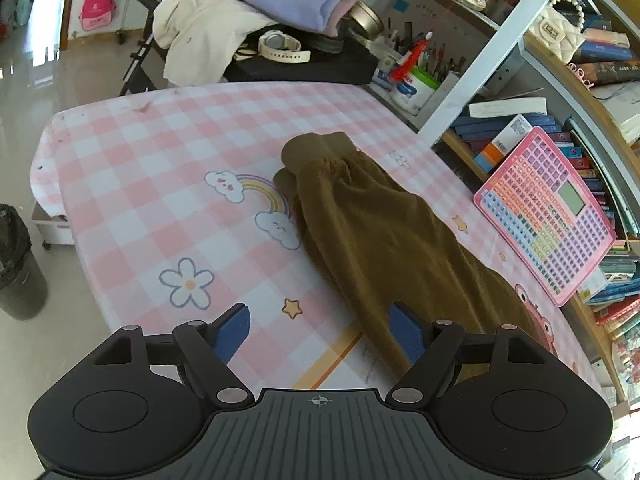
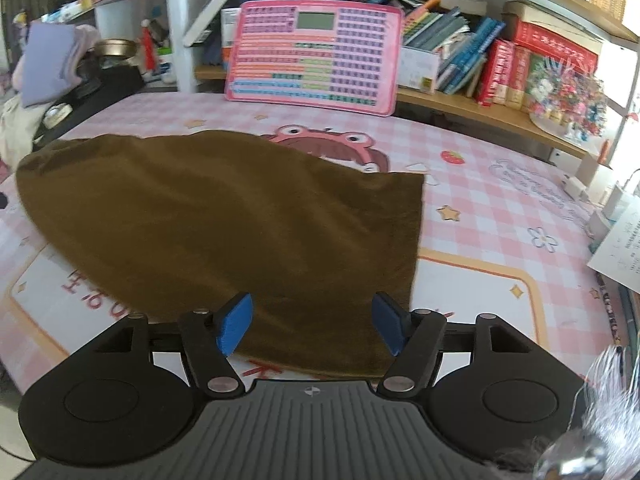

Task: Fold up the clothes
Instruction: 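Open the left tool and withdraw both tools from the folded pants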

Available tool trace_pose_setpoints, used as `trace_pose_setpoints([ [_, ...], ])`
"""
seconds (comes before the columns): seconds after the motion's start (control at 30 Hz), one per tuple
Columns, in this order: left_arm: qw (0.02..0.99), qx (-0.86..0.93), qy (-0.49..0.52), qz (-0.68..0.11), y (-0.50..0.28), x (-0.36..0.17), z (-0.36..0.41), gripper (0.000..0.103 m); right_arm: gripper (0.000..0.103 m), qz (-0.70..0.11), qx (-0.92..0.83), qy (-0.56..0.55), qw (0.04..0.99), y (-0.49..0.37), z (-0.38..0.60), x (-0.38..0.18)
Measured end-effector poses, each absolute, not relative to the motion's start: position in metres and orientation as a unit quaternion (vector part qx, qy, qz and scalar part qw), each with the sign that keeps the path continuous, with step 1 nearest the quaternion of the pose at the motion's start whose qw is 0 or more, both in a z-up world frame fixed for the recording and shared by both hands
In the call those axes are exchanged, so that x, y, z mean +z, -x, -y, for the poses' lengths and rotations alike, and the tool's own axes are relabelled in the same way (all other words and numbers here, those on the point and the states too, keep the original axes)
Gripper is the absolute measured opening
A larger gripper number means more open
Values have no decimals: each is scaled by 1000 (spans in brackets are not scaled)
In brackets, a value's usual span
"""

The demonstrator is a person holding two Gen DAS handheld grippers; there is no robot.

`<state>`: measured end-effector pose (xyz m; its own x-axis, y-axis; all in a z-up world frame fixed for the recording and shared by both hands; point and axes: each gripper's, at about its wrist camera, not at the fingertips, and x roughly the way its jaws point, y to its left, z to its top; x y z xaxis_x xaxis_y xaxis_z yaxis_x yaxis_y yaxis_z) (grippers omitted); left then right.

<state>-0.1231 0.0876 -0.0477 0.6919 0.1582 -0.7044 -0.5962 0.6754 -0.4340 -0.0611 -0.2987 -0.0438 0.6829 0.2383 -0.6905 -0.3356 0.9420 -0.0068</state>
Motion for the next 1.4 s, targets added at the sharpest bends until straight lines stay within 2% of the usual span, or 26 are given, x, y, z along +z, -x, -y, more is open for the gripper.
trace_pose_setpoints([
  [0.7,851,164,350,-356,96,-66,-162,82,67,-381,123,75,913,85,209,-38],
  [0.83,849,145,355,-364,89,-71,-180,82,72,-388,112,70,912,89,188,-41],
  [1.2,831,78,438,-335,79,-88,-209,81,72,-383,82,40,919,60,134,-40],
  [1.4,826,51,456,-326,67,-93,-208,80,72,-390,72,63,916,37,103,-48],
])
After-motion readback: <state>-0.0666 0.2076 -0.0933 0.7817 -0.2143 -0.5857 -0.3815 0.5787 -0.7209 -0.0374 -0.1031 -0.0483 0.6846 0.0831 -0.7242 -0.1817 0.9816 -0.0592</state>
